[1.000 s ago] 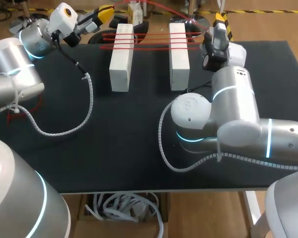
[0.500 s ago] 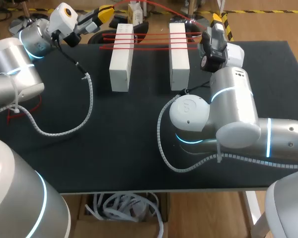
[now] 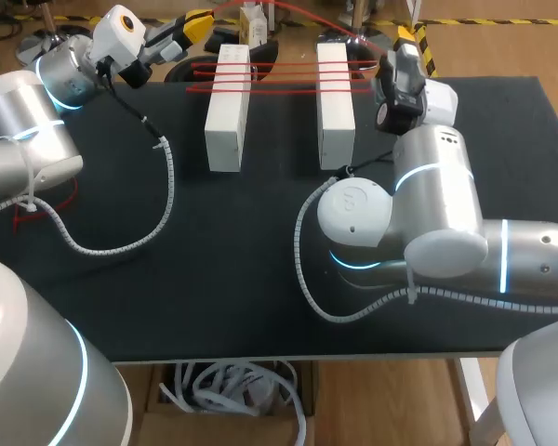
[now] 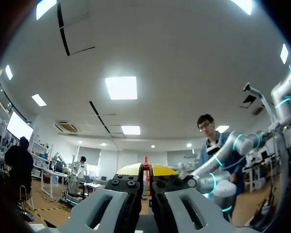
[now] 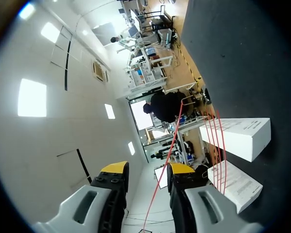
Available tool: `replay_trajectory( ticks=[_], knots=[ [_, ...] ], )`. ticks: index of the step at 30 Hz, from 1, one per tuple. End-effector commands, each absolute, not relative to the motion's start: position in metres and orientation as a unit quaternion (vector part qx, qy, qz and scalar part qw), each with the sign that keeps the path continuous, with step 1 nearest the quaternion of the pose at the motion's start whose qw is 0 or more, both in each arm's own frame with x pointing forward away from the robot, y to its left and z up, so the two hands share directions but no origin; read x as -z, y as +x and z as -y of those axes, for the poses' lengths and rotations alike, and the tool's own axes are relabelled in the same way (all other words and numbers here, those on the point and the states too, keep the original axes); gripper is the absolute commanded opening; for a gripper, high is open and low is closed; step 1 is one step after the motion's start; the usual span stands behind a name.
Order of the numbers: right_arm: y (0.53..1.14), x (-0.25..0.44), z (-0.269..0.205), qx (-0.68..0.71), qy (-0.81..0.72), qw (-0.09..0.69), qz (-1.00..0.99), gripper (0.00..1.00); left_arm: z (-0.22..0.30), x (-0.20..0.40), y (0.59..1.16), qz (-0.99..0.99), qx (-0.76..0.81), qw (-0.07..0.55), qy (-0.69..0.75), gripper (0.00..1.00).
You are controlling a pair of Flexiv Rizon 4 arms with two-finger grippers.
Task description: Grab the tape and strap the tape.
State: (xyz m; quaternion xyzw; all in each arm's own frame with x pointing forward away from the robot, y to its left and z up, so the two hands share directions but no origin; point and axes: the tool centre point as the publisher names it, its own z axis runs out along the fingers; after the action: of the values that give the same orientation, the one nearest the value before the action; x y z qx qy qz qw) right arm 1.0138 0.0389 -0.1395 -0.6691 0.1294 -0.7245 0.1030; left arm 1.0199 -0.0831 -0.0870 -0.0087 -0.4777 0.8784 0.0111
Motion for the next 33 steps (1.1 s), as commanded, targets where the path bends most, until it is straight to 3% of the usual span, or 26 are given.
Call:
replay_trajectory(
  ticks=[1, 5, 11, 20, 24, 33],
  knots=[
    [1.0137, 0.1378, -0.0399, 0.723, -0.671, 0.102, -0.131, 0.29, 0.0828, 0.0881, 1.0211, 0.477, -0.879, 0.012, -0.01, 0.0],
    [1.0135, 0.1379, -0.04, 0.722, -0.672, 0.103, -0.132, 0.2, 0.0828, 0.0881, 1.0211, 0.477, -0.879, 0.012, -0.01, 0.0],
    [1.0127, 0.1381, -0.0397, 0.72, -0.673, 0.103, -0.134, 0.15, 0.0828, 0.0881, 1.0211, 0.477, -0.879, 0.012, -0.01, 0.0],
    [1.011, 0.1383, -0.0406, 0.719, -0.673, 0.107, -0.136, 0.11, 0.0828, 0.0881, 1.0211, 0.477, -0.879, 0.012, -0.01, 0.0],
    [1.0117, 0.138, -0.0388, 0.72, -0.672, 0.106, -0.138, 0.0, 0.0828, 0.0881, 1.0211, 0.477, -0.879, 0.012, -0.01, 0.0],
    [1.012, 0.1383, -0.0387, 0.722, -0.675, 0.088, -0.122, 0.0, 0.0828, 0.0881, 1.0211, 0.477, -0.879, 0.012, -0.01, 0.0]
  ],
)
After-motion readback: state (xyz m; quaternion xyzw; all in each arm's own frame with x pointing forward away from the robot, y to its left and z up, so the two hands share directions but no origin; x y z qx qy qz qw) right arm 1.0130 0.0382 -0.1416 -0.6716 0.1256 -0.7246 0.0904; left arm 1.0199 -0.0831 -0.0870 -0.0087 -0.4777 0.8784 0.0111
